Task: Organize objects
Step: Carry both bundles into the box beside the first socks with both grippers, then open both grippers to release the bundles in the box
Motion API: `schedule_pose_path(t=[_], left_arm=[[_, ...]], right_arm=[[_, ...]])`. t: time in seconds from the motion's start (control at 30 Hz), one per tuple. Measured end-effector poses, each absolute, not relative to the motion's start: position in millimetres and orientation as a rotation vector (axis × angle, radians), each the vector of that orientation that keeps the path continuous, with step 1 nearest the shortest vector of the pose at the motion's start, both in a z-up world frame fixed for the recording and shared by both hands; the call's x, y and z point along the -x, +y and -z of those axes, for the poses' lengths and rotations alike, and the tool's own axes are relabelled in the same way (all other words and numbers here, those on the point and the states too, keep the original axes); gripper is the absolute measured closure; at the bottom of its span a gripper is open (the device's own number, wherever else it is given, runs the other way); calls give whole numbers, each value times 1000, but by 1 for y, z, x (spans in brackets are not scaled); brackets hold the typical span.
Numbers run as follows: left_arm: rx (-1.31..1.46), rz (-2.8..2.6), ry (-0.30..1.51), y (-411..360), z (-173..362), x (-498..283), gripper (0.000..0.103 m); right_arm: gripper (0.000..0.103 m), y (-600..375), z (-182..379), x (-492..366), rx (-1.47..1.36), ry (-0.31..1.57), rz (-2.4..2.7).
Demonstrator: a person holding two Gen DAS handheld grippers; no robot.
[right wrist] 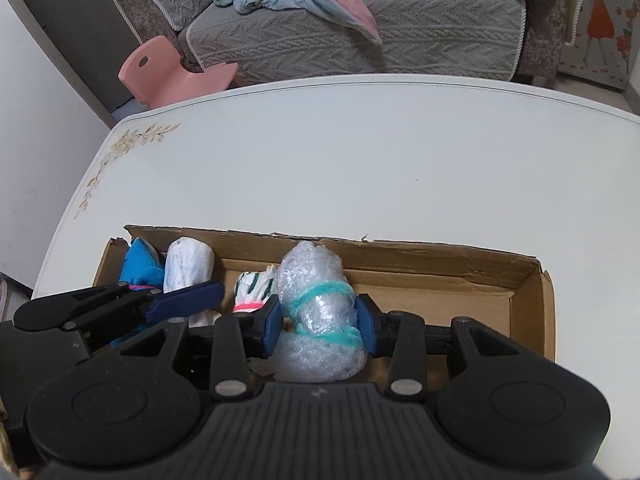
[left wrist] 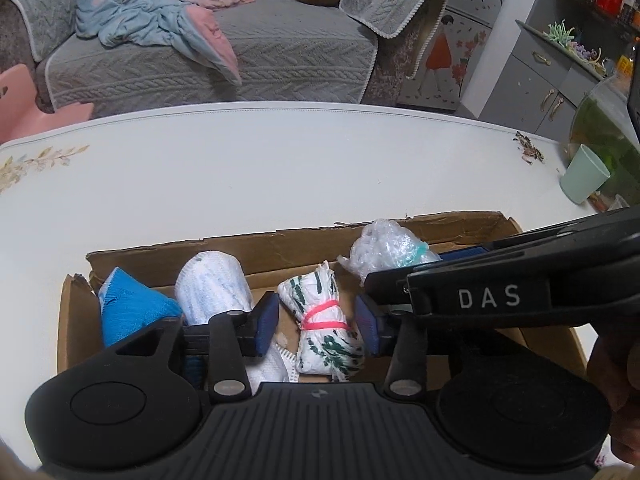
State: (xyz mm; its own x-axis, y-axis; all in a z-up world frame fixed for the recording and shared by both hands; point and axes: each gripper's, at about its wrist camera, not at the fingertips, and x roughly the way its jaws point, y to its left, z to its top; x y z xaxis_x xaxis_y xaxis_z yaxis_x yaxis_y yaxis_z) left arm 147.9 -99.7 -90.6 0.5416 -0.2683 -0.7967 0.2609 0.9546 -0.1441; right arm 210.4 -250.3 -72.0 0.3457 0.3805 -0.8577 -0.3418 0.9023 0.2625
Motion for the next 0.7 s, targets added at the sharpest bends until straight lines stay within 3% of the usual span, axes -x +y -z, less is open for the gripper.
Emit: schedule_pose_path(t=[0.13, 0.23, 0.27, 0.33, 0.57, 0.7], left_arm=[[7, 313, 952, -100, 85, -144, 50], [30, 334, 959, -98, 82, -141, 42], [41, 345, 955, -97, 80, -140, 36], [38, 348, 941, -97, 75, -137, 34], [20, 359, 943, -100, 61, -129, 33], [2, 357, 946, -97, 50, -123, 27]], right_arm=[[64, -249, 69, -211, -48, 1127, -462], [62, -249, 68, -211, -53, 1127, -457], [58, -249, 68, -211, -63, 1129, -456], [47, -251, 69, -212, -99, 1138, -473], [49, -244, 61, -207, -86, 1123, -481], [48, -248, 54, -205, -79, 1119, -473]])
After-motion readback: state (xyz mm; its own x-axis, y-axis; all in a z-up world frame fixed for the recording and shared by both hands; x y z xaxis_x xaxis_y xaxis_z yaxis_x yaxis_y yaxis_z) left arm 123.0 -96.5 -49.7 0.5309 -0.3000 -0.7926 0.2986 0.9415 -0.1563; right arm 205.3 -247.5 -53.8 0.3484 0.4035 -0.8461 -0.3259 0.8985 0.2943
